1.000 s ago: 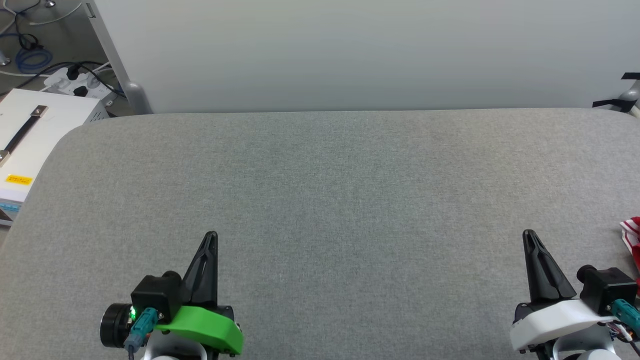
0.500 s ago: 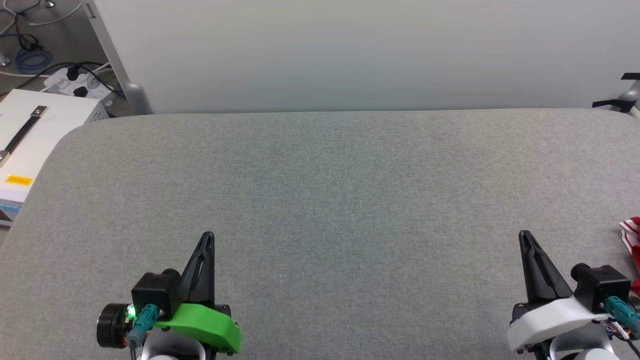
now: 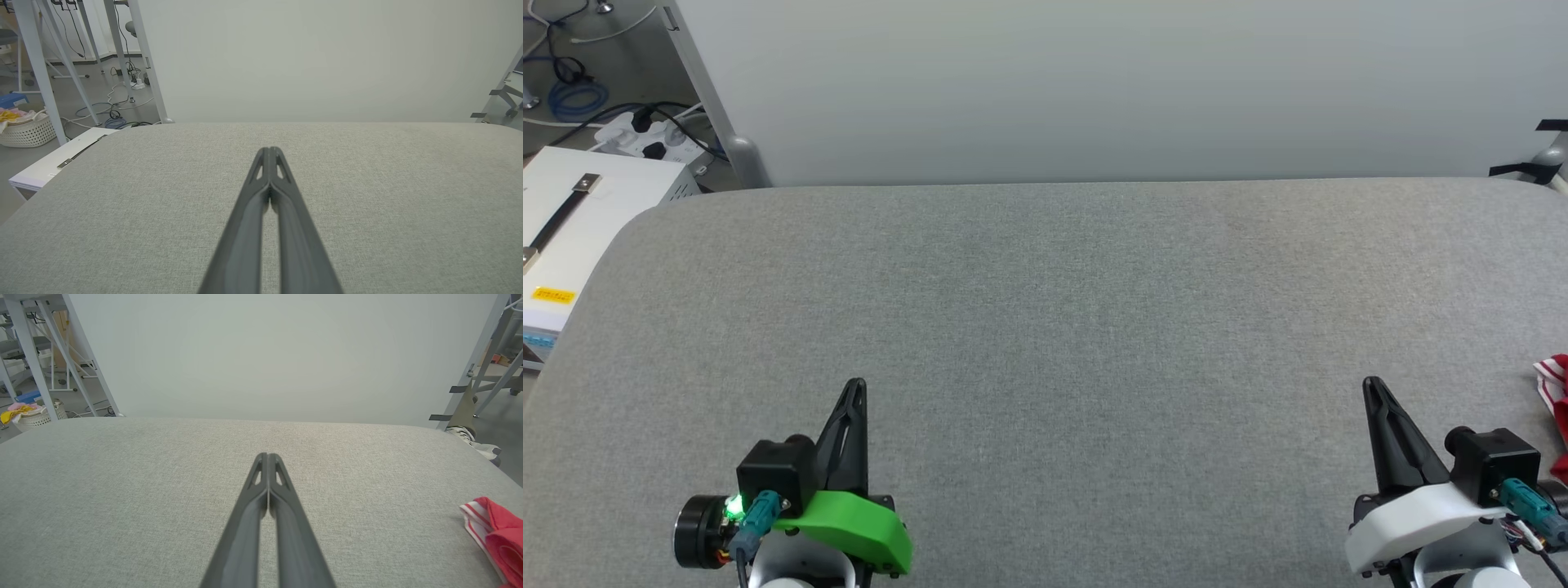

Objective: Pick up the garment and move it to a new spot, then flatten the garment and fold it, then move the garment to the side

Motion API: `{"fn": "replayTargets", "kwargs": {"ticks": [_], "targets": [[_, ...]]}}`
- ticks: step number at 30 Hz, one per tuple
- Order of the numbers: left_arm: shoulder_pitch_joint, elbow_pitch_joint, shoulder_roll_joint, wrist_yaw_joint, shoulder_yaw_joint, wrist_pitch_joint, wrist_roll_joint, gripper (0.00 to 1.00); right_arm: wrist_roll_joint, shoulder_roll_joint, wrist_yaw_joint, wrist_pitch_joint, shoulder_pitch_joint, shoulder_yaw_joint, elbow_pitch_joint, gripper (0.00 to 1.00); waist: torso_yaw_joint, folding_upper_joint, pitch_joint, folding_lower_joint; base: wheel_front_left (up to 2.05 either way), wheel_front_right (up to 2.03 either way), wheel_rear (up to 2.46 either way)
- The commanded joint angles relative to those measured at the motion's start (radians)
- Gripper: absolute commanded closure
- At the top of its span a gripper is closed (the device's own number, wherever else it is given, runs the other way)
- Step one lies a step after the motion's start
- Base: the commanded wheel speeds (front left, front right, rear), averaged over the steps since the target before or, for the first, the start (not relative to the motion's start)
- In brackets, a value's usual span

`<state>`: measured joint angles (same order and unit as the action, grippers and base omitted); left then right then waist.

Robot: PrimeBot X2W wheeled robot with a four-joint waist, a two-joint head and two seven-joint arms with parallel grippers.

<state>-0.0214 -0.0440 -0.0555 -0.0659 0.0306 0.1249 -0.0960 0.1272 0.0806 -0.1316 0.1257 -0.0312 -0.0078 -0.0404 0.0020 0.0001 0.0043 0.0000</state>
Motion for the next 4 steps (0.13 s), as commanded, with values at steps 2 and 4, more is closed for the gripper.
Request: {"fn": "replayTargets", "kwargs": {"ticks": [2,4], "targets": [[0.01,0.007,0.003,0.007,-0.003,-0.008,0.014,1.0,-0.016,-0.003,0.001,-0.01,0.016,0.001,0.008,1.0,0.0,-0.0001,0.0,0.0,0.0,0.0,0.0],[0.011,0.01,0.003,0.011,-0.005,-0.016,0.02,1.0,-0.023,-0.005,0.001,-0.018,0.017,0.002,0.01,1.0,0.0,-0.0001,0.0,0.0,0.0,0.0,0.0]]}}
